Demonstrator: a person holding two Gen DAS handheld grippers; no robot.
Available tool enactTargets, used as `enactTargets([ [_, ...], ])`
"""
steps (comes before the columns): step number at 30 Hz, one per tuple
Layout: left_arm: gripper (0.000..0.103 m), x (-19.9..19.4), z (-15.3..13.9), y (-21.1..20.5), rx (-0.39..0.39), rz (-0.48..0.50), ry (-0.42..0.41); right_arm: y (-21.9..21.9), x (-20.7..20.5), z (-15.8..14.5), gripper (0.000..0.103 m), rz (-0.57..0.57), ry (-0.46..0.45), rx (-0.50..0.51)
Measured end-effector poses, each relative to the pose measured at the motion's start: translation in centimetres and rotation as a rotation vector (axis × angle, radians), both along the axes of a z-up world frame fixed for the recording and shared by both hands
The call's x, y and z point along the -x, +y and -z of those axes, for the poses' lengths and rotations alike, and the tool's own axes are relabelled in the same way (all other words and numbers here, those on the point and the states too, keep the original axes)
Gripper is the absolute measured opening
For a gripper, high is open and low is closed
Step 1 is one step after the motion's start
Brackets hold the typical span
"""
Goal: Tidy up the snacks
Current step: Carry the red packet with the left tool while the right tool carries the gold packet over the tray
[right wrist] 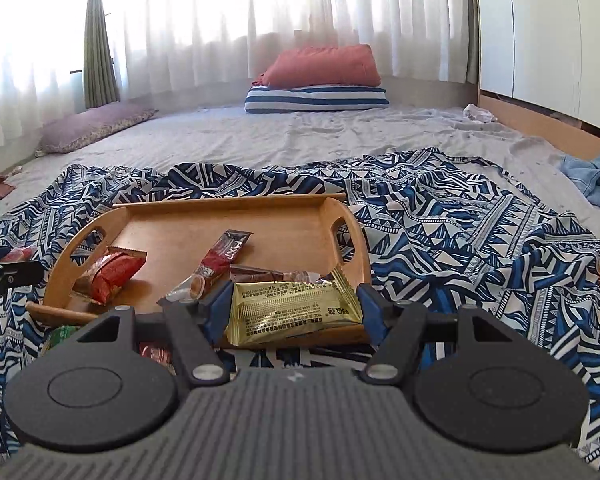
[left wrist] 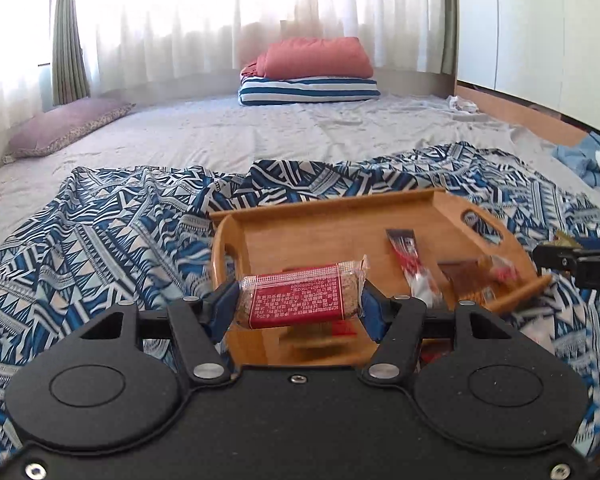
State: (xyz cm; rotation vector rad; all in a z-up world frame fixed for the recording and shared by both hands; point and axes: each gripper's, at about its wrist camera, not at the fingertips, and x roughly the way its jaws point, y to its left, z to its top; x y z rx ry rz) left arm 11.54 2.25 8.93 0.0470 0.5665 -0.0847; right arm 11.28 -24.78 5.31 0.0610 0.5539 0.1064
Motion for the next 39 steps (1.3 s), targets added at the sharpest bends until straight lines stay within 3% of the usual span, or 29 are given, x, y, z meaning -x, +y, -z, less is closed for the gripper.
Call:
enactTargets([
  [8, 0.060, -7.8, -1.4, 0.0, 0.022, -0.031, 0.091, 0.0, -8.0, -0.8, 0.068, -0.008, 0.149, -0.053],
  [18, 0.060, -14.5, 2.2, -0.2, 0.058, -0.103, 0.246, 1.8, -13.7, 1.7, 0.068, -0.004, 0.275, -0.080],
  [24, 0.060, -16.2, 4.0, -0.6, 0.070, -0.116, 0.284, 2.9, -15.2, 3.1, 0.068, -0.012, 0.294, -0.073],
  [39, 0.060, -16.7, 6.1, -1.4, 0.006, -0.123, 0.303, 3.4, -16.0, 5.0, 0.068, -0.031, 0.299, -0.106],
])
